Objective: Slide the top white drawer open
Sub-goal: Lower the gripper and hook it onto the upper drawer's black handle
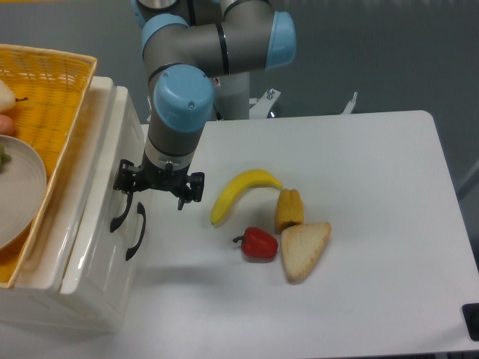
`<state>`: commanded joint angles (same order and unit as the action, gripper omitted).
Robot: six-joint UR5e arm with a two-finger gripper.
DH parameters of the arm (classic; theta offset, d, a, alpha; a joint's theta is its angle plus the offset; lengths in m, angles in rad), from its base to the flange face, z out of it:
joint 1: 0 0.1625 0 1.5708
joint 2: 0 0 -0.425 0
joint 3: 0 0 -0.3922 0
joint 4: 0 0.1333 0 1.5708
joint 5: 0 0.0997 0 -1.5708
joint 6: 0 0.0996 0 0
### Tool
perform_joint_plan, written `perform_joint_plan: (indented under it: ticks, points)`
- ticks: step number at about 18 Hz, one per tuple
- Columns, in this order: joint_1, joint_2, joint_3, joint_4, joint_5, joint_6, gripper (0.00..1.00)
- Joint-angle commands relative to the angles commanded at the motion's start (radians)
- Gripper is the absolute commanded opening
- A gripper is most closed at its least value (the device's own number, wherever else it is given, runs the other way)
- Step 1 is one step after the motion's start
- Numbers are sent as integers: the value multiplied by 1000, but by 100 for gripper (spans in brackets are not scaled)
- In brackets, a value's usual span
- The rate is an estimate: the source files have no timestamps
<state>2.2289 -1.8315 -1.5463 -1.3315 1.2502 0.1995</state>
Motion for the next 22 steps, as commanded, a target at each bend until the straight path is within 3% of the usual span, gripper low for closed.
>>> perform_joint_plan:
  ticks: [13, 22]
  points:
    - [-21, -18, -2, 2, 3, -11, 100]
    - [-22, -28, 0, 34, 24, -6, 100]
